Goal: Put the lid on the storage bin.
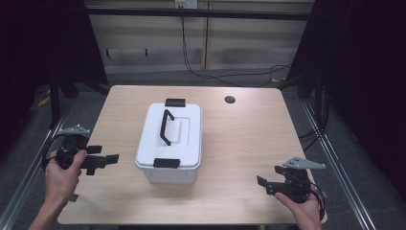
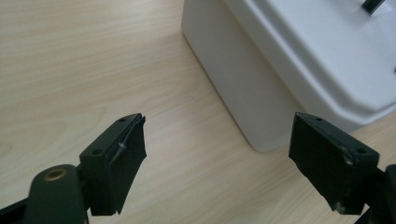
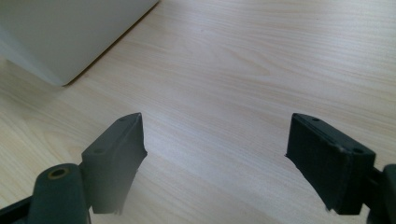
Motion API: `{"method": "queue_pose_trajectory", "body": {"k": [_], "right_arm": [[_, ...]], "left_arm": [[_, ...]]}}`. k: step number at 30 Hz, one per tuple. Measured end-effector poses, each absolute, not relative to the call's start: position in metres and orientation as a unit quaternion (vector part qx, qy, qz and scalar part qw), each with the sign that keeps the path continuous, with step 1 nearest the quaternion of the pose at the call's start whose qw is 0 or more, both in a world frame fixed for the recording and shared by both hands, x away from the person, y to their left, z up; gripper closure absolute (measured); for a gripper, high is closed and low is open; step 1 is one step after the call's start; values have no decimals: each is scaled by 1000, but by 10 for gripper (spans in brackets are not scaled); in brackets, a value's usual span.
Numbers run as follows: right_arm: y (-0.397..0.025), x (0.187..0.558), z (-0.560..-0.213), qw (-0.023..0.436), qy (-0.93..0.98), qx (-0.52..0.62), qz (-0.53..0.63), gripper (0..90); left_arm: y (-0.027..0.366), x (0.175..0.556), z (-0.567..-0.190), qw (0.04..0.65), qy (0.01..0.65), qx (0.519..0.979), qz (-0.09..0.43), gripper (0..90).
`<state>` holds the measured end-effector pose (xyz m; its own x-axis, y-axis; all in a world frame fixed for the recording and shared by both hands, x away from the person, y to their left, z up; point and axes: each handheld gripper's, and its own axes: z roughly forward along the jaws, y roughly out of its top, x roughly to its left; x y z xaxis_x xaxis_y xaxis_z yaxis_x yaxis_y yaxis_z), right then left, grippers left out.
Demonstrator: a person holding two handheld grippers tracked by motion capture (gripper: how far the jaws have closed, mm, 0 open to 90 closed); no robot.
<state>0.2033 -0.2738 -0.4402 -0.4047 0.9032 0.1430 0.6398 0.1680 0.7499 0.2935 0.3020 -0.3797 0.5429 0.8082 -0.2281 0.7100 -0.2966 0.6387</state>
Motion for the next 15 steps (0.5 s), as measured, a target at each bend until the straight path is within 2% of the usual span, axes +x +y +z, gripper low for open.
{"method": "queue_pose_trajectory", "body": {"k": [12, 15], "right_arm": [[-274, 204, -440, 173, 744, 518, 384, 185], [-274, 203, -440, 174, 744, 519, 384, 185]], "left_arm": [[313, 273, -420, 358, 492, 789, 87, 184], [320, 269, -428, 368, 496, 783, 76, 180]]}}
